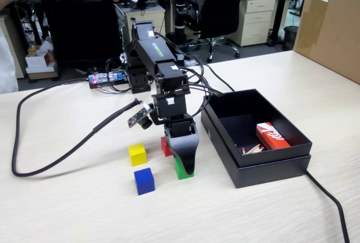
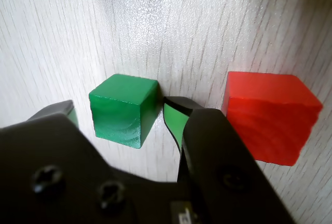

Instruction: Put the green cube on top of the red cube

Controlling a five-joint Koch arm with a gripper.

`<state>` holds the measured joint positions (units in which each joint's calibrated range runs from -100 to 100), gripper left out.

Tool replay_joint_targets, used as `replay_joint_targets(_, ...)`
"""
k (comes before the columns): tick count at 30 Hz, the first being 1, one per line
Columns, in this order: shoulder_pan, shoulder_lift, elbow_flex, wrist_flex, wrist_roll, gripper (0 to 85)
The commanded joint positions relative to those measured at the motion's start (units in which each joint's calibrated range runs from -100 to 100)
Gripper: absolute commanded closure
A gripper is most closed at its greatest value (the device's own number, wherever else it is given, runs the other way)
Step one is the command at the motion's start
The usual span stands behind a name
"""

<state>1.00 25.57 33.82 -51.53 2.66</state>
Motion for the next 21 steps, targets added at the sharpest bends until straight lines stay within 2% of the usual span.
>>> replay_joint_targets(1,0.10,-1.41,2.81,1.29,-0.78,52.8)
replay_joint_targets(5,0.15,-0.95,2.35,1.29,-1.17,52.8)
replay_joint_targets(7,0.15,-0.61,2.44,1.29,-1.22,60.9)
replay_joint_targets(11,0.10,-0.15,2.72,1.21,-1.32,62.5)
replay_joint_targets(18,-0.10,-0.15,4.62,1.64,-1.03,84.6)
replay_joint_targets(21,-0.24,-3.36,5.35,1.64,-0.88,84.6)
